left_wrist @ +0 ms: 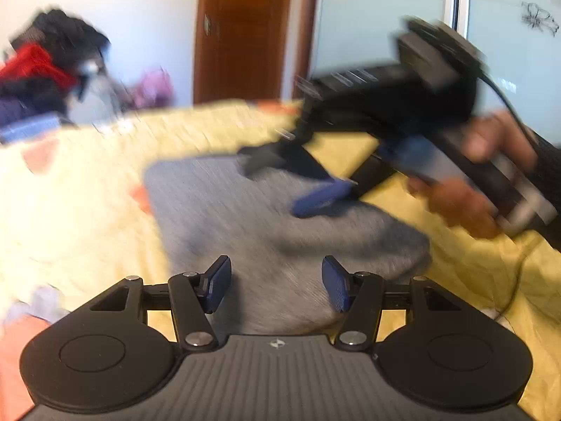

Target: Fold small clothes

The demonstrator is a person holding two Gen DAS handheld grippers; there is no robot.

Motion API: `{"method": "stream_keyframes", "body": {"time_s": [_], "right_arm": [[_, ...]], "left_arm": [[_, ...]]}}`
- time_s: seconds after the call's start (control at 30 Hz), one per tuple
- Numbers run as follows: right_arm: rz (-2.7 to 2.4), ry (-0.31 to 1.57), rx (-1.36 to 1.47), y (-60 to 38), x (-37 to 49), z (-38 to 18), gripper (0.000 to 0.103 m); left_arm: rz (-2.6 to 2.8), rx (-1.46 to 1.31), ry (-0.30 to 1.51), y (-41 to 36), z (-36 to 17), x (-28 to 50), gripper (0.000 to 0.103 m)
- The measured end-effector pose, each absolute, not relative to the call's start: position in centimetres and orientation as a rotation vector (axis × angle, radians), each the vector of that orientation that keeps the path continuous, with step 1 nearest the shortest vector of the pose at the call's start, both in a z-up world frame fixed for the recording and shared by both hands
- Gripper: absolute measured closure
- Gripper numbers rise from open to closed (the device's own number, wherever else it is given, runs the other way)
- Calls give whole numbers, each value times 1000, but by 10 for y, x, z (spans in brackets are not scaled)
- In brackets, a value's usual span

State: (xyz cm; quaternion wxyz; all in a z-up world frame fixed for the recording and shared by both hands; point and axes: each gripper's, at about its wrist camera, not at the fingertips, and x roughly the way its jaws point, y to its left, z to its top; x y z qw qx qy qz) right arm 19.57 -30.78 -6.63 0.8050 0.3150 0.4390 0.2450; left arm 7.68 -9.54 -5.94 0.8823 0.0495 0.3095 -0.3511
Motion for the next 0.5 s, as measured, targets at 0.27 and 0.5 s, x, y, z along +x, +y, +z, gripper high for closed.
{"method": "stream_keyframes", "body": {"time_s": [0.27,0.5], "right_arm": [[411,893,849,-363,156,-95,44],[239,746,882,-420,187,-87,6]], "left_arm": [[-715,52,642,-85,-37,89,45],[-578,-585,868,6,-49,203,21]]}}
